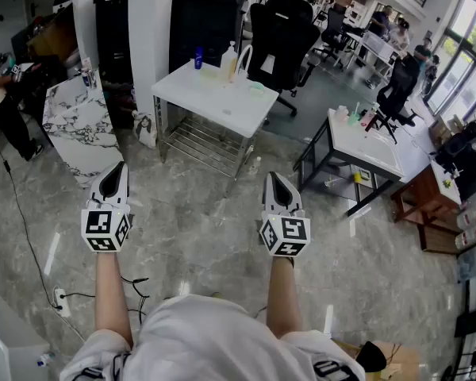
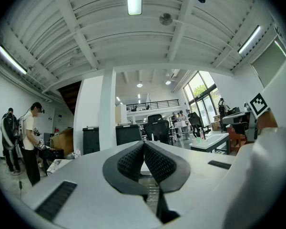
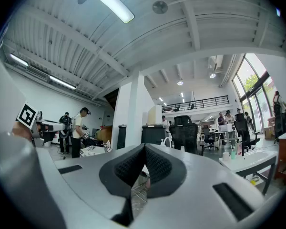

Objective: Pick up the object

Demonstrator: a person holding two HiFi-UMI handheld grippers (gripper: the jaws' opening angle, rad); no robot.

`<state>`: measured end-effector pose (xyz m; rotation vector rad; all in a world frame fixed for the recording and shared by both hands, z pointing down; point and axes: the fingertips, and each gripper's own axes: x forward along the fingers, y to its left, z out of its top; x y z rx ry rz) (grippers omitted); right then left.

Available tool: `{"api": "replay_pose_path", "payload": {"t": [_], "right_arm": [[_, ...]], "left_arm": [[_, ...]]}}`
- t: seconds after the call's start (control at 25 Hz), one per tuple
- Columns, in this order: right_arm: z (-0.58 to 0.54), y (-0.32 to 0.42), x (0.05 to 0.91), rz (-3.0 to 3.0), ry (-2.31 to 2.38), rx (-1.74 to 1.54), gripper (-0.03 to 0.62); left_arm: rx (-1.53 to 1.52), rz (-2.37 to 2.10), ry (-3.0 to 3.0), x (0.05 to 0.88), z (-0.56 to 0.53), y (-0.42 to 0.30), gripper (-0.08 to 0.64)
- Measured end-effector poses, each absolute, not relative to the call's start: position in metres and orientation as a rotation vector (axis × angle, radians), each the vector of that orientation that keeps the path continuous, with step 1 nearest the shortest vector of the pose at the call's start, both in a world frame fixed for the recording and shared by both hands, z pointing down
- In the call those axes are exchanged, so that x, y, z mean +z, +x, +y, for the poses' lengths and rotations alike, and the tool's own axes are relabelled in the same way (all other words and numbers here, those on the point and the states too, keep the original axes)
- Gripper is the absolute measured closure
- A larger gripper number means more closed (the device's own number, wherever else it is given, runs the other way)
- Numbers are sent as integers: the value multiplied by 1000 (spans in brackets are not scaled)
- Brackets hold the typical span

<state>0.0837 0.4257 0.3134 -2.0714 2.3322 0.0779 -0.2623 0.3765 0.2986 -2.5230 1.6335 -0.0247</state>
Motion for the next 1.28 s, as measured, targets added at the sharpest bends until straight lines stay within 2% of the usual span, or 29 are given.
{"api": "replay_pose_path", "payload": {"t": [0.68,1.28], "right_arm": [[434,97,322,2296,-2050,92,586],[404,150,359,2405,-1948,-14,586]], "left_arm": [[-57,1627,-2541,309,386,-241,540],[-148,1649,-2556,342,374,-165,540]]}}
